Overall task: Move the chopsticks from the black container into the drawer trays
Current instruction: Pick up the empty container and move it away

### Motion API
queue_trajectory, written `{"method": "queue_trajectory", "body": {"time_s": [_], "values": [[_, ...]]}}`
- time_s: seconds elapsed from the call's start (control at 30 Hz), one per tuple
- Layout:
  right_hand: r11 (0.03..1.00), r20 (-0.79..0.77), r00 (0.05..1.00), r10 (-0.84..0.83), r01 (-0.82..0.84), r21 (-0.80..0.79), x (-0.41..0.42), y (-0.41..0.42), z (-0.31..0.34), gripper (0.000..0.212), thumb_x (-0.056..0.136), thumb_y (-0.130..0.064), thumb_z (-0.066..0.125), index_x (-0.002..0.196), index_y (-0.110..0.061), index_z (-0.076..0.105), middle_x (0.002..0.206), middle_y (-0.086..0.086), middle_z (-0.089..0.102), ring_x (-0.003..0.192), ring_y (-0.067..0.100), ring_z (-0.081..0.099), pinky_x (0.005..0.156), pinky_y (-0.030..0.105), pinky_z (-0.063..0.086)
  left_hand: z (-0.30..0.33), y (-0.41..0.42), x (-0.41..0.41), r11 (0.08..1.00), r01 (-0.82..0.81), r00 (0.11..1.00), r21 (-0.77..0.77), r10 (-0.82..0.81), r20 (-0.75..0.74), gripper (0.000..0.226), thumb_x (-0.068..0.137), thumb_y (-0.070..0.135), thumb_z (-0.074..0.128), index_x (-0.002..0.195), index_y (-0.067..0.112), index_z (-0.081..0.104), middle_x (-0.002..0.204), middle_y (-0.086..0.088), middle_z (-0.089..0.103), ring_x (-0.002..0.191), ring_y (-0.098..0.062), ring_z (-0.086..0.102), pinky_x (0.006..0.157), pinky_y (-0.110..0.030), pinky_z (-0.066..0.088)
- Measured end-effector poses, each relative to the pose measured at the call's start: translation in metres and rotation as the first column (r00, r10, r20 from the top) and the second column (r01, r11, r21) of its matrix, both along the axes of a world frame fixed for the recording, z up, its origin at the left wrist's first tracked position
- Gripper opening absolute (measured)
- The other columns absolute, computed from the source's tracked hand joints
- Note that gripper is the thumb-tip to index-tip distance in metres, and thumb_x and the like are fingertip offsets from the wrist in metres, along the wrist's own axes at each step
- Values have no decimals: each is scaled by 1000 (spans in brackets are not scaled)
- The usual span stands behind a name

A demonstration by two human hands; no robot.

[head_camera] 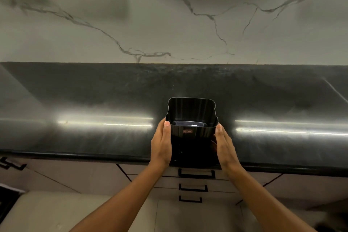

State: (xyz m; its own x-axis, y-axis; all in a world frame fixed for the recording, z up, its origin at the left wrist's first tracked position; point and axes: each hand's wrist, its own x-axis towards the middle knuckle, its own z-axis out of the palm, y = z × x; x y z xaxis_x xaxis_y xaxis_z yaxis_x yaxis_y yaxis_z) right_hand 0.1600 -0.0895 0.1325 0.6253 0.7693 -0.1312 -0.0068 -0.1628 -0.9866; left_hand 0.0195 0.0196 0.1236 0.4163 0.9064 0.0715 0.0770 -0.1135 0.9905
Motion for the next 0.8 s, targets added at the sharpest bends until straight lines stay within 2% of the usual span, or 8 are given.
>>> {"method": "queue_trajectory", "body": {"time_s": [0.07,0.23,0.27,0.33,0.43,0.53,0.67,0.8], "values": [[1000,-34,999,-23,23,-12,12,15,0,72,85,-65,28,146,-27,29,152,-5,32,139,12,28,114,33,22,3,14,14,1000,-4,1000,-19,4,-1,41,94,55,29,101,29,61,89,18,67,89,1,62,77,-13,48],[998,-53,996,-70,70,-4,57,71,2,60,93,-58,30,145,-28,31,149,-6,36,136,11,33,104,27,26,9,59,63,997,-46,999,-58,46,-4,36,99,50,29,97,37,62,91,24,66,90,9,61,72,-8,47],[997,-48,996,-75,76,3,68,84,4,59,93,-57,31,144,-28,33,148,-7,38,135,11,34,102,25,27,12,70,74,997,-54,999,-61,54,0,36,100,50,28,99,38,62,94,24,67,92,10,60,76,-10,47],[997,-36,996,-78,79,20,86,106,8,56,94,-56,31,143,-29,34,147,-8,39,133,9,34,101,24,26,13,92,94,996,-60,998,-72,61,14,40,99,51,28,115,35,61,110,20,66,107,6,58,94,-20,45],[997,-10,998,-64,64,47,115,143,16,55,95,-54,30,144,-28,34,147,-8,38,126,1,32,100,23,25,17,128,122,993,-83,996,-85,82,-19,57,98,54,26,144,23,40,146,6,46,137,-9,38,115,-29,26],[996,-19,998,-66,67,53,139,179,22,56,96,-54,28,145,-27,31,150,-6,35,136,10,31,106,27,24,22,161,145,994,-65,997,-93,61,-45,67,94,63,22,146,24,36,151,5,40,141,-12,32,120,-40,21],[995,-30,996,-83,85,56,164,220,23,58,95,-55,28,146,-26,29,152,-4,33,139,16,30,114,39,24,28,199,169,993,-35,998,-114,28,-63,90,76,80,16,148,28,32,154,5,35,144,-14,26,120,-45,18],[994,-36,995,-92,94,57,184,257,23,59,95,-55,28,147,-27,27,153,-4,30,140,17,28,113,37,23,29,237,188,992,-20,997,-125,11,-75,96,71,81,13,149,27,30,155,1,33,145,-18,25,120,-48,16]]}}
